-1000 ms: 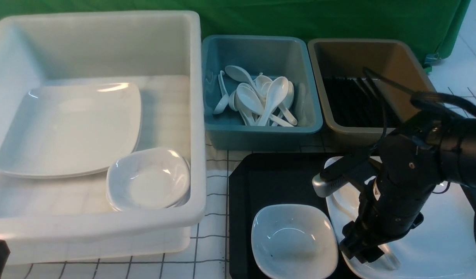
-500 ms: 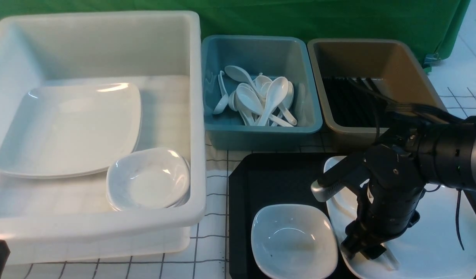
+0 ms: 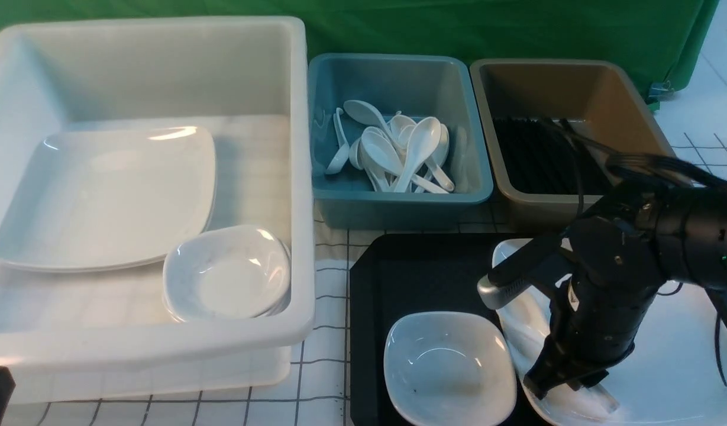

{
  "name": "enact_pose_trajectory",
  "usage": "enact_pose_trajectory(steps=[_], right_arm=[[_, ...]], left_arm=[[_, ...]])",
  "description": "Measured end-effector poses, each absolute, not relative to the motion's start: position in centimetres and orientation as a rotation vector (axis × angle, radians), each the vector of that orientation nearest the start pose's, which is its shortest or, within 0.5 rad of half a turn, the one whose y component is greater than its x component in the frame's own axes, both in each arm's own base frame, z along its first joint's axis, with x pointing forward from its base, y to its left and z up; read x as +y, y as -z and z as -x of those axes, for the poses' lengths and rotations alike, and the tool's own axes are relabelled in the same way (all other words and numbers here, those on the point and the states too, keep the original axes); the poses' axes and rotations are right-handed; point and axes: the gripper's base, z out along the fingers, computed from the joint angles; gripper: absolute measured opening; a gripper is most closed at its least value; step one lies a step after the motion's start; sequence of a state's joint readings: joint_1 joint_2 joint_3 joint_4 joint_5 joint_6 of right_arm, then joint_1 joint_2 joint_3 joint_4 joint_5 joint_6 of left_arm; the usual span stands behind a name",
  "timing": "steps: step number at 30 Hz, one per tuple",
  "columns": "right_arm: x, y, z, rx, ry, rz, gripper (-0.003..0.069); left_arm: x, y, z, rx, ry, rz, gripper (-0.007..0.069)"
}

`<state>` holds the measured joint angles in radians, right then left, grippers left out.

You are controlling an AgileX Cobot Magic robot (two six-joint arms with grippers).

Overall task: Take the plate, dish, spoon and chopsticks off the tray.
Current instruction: Use the right arm to grab a soup spoon from the plate, then use the right arm to put the soup spoon into the small storage box in the middle

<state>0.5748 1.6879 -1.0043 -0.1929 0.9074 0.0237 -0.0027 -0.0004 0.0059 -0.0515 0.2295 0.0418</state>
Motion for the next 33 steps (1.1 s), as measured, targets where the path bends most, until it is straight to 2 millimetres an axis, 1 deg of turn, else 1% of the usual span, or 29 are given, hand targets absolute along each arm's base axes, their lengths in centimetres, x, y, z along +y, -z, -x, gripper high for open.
enact_pose_trajectory(steps=[3, 4, 5, 7, 8, 9, 12, 14, 15, 17, 19, 20, 21, 22, 23, 24, 26, 28, 29, 31, 33], right_arm=[[14.6, -21.2, -25.0, 2.801, 0.168, 0.953, 0.0129], [14.5, -21.4, -25.0, 2.795, 0.165, 0.950, 0.0129], [14.2, -23.2, -24.4, 2.748, 0.138, 0.923, 0.0129], [13.9, -25.0, -23.9, 2.696, 0.107, 0.892, 0.0129], [13.9, -25.2, -23.8, 2.692, 0.106, 0.891, 0.0129], [13.9, -26.9, -23.7, 2.638, 0.064, 0.855, 0.0129], [14.6, -30.2, -24.2, 2.524, -0.044, 0.788, 0.0129], [15.1, -31.1, -24.7, 2.486, -0.082, 0.775, 0.0129], [15.6, -31.9, -25.2, 2.451, -0.114, 0.773, 0.0129], [16.6, -32.7, -26.4, 2.403, -0.148, 0.771, 0.0129], [17.3, -33.0, -27.5, 2.372, -0.161, 0.770, 0.0129], [18.2, -32.6, -28.8, 2.361, -0.164, 0.770, 0.0129], [18.9, -32.8, -29.8, 2.336, -0.174, 0.762, 0.0129], [19.4, -32.7, -30.6, 2.324, -0.179, 0.758, 0.0129], [20.2, -32.2, -31.8, 2.315, -0.183, 0.757, 0.0129], [20.9, -32.3, -32.9, 2.288, -0.191, 0.749, 0.0129], [22.1, -32.0, -34.6, 2.257, -0.200, 0.740, 0.0129], [23.2, -31.1, -36.4, 2.231, -0.199, 0.737, 0.0129], [23.7, -30.3, -37.3, 2.230, -0.196, 0.740, 0.0131], [24.5, -29.2, -39.0, 2.207, -0.194, 0.732, 0.0150], [25.0, -27.6, -40.3, 2.211, -0.190, 0.718, 0.0192]], left_arm=[[-0.1, -19.0, -5.6, 1.718, 0.018, -0.004, 0.0020], [-0.1, -19.0, -5.6, 1.718, 0.018, -0.004, 0.0020], [-0.1, -19.0, -5.6, 1.718, 0.018, -0.004, 0.0020], [-0.1, -19.0, -5.6, 1.718, 0.018, -0.004, 0.0020], [-0.1, -19.0, -5.6, 1.718, 0.018, -0.004, 0.0020], [-0.1, -19.0, -5.6, 1.718, 0.018, -0.004, 0.0020], [-0.1, -19.0, -5.6, 1.718, 0.018, -0.004, 0.0020], [-0.1, -19.0, -5.6, 1.718, 0.018, -0.004, 0.0020], [-0.1, -19.0, -5.6, 1.718, 0.018, -0.004, 0.0020], [-0.1, -19.0, -5.6, 1.718, 0.018, -0.004, 0.0020], [-0.1, -19.0, -5.6, 1.718, 0.018, -0.004, 0.0020], [-0.1, -19.0, -5.6, 1.718, 0.018, -0.004, 0.0020], [-0.1, -19.0, -5.6, 1.718, 0.018, -0.004, 0.0020], [-0.1, -19.0, -5.6, 1.718, 0.018, -0.004, 0.0020], [-0.1, -19.0, -5.6, 1.718, 0.018, -0.004, 0.0020], [-0.1, -19.0, -5.6, 1.718, 0.018, -0.004, 0.0020], [-0.1, -19.0, -5.6, 1.718, 0.018, -0.004, 0.0020], [-0.1, -19.0, -5.6, 1.718, 0.018, -0.004, 0.0020], [-0.1, -19.0, -5.6, 1.718, 0.018, -0.004, 0.0020], [-0.1, -19.0, -5.6, 1.718, 0.018, -0.004, 0.0020], [-0.1, -19.0, -5.6, 1.718, 0.018, -0.004, 0.0020]])
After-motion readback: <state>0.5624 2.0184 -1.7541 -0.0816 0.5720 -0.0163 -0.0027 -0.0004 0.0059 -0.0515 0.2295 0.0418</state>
